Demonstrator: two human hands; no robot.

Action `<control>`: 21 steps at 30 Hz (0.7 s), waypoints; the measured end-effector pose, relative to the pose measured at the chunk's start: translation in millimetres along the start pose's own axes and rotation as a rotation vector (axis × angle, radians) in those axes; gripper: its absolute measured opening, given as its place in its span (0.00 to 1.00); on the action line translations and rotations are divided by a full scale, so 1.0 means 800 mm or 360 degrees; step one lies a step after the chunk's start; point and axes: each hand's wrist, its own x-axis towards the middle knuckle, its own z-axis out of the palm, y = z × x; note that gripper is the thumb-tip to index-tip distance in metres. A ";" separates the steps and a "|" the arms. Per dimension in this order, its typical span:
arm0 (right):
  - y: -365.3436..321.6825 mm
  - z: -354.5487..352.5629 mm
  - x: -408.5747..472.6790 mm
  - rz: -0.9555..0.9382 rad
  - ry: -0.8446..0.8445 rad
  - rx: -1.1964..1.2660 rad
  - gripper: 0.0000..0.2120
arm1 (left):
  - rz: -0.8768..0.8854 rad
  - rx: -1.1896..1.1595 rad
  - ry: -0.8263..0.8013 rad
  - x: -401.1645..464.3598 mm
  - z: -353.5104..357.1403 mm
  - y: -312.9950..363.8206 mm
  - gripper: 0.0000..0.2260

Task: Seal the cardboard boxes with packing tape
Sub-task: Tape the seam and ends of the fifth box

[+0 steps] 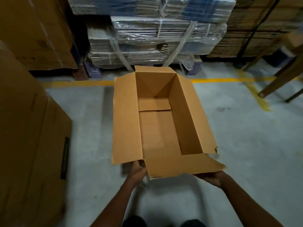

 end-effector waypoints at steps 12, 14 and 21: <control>0.013 0.020 0.029 -0.0232 0.0025 -0.0496 0.42 | -0.0134 -0.0639 0.0517 -0.006 0.041 -0.011 0.37; 0.000 0.038 0.037 -0.0246 0.0088 -0.0485 0.41 | -0.0148 -0.0735 0.0678 0.009 0.050 0.003 0.44; 0.004 0.069 0.080 -0.0220 0.0478 -0.0061 0.34 | -0.0334 -0.0901 0.1016 0.042 0.065 0.009 0.42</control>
